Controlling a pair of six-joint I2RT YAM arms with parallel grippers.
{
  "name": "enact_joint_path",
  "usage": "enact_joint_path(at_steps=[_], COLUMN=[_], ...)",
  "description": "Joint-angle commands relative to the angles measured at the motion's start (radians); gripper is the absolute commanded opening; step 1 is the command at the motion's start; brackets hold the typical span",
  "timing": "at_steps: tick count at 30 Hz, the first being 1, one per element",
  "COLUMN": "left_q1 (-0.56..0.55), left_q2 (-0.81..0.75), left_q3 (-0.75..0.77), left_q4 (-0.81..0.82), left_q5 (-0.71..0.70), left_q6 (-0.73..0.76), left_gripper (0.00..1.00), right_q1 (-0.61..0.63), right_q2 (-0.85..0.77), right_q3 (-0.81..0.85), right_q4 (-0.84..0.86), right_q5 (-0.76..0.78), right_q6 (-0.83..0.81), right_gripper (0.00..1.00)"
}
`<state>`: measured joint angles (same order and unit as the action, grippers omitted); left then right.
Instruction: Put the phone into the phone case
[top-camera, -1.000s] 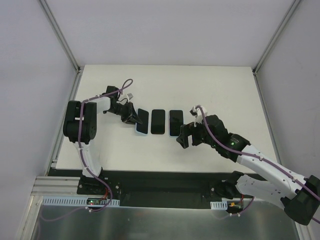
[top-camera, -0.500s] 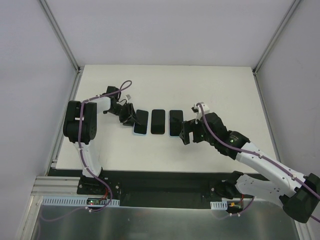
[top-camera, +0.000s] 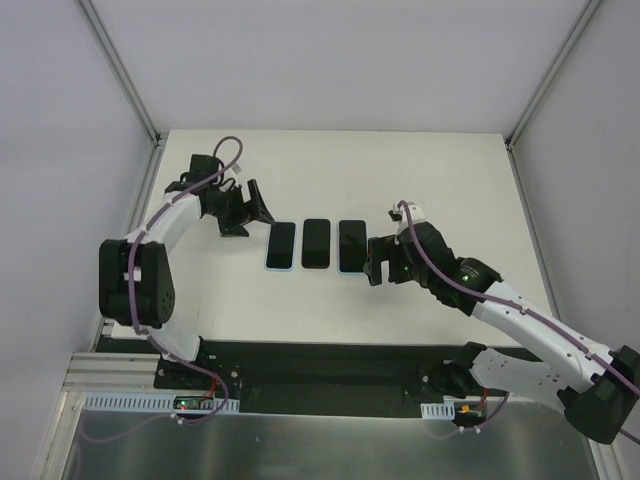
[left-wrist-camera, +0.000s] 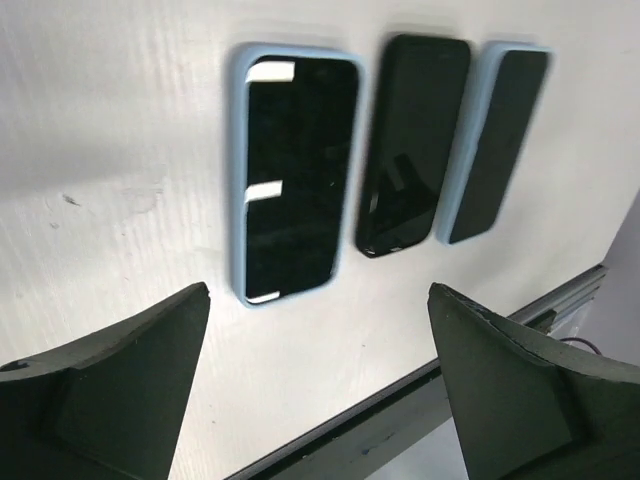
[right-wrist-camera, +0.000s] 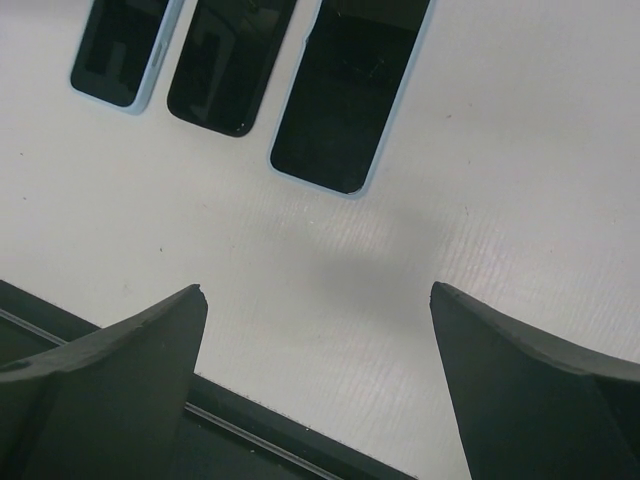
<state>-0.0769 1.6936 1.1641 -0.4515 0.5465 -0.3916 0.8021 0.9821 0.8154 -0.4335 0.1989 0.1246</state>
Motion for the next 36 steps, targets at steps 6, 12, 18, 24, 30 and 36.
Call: enact_joint_path(at_steps=[6,12,18,24,30,36], left_q1=[-0.050,-0.110,-0.113,-0.113,-0.113,-0.113], left_q2=[-0.432,-0.699,-0.926,-0.989,-1.006,-1.023], left_q3=[-0.078,-0.227,-0.415,-0.472,-0.478,-0.478], left_q4=[-0.009,0.115,0.230,0.293,0.326,0.336], left_q5=[0.064,0.162,0.185,0.213,0.225,0.222], left_q6=[0.069,0.051,-0.006,-0.047,-0.066,-0.073], left_gripper=[0.99,0.99,0.99,0.99,0.99,0.99], right_q1=[0.000,0.003,0.003,0.003,0.003,0.003], right_q2=[-0.017,-0.057,-0.109,-0.174,-0.226,-0.247], right_q3=[0.169,0.179,0.159,0.123,0.071,0.064], right_q4=[-0.112,-0.132,-0.163,-0.132,-0.080,-0.077], right_q5=[0.065,0.036,0.062,0.059,0.016,0.022], right_q6=[0.125,0.136,0.136,0.141,0.162,0.162], right_gripper=[0.96,0.96,0.96,0.96,0.96,0.96])
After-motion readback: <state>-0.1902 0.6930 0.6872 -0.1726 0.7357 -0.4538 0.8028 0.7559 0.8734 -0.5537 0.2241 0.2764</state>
